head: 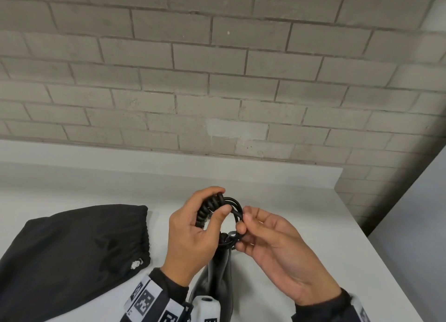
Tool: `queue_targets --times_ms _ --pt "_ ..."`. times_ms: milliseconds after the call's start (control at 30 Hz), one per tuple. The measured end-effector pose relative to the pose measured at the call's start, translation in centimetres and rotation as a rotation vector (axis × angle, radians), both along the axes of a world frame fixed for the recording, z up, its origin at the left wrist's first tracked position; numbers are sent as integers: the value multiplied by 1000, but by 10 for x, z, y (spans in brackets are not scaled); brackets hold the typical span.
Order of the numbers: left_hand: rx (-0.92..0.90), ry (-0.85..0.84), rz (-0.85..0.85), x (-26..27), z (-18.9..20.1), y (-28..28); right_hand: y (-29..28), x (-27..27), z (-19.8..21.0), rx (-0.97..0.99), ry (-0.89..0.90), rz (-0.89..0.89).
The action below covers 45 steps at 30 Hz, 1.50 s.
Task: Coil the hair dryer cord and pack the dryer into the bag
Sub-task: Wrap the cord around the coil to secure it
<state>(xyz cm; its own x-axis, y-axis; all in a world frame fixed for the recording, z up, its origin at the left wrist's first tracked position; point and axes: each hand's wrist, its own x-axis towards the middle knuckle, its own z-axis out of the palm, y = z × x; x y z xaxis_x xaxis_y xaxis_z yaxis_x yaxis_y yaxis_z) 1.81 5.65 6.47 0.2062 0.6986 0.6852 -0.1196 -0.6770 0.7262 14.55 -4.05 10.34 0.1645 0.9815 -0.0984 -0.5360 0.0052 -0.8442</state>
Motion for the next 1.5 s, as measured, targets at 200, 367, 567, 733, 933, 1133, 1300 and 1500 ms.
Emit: queue_targets --times_ms 200,367,567,733,933,1133,1300,1500 --pt "14 2 111 2 -3 1 -8 -16 -18 119 -276 -189" --pt "40 19 126 3 -5 2 -14 -36 -29 183 -814 -487" --pt "87 18 150 1 -5 6 -16 -30 -8 53 -822 -335" --pt "84 28 168 -1 -5 7 -14 -5 11 -73 -162 15" --pt "91 37 136 0 -4 7 -14 -7 0 -20 275 101" --pt "55 36 102 1 -2 5 -19 -25 -38 310 -946 -383" --pt "65 46 83 4 -4 5 -16 -31 -52 459 -1260 -671" --pt "35 30 86 1 -3 7 -30 -25 -25 165 -577 -416"
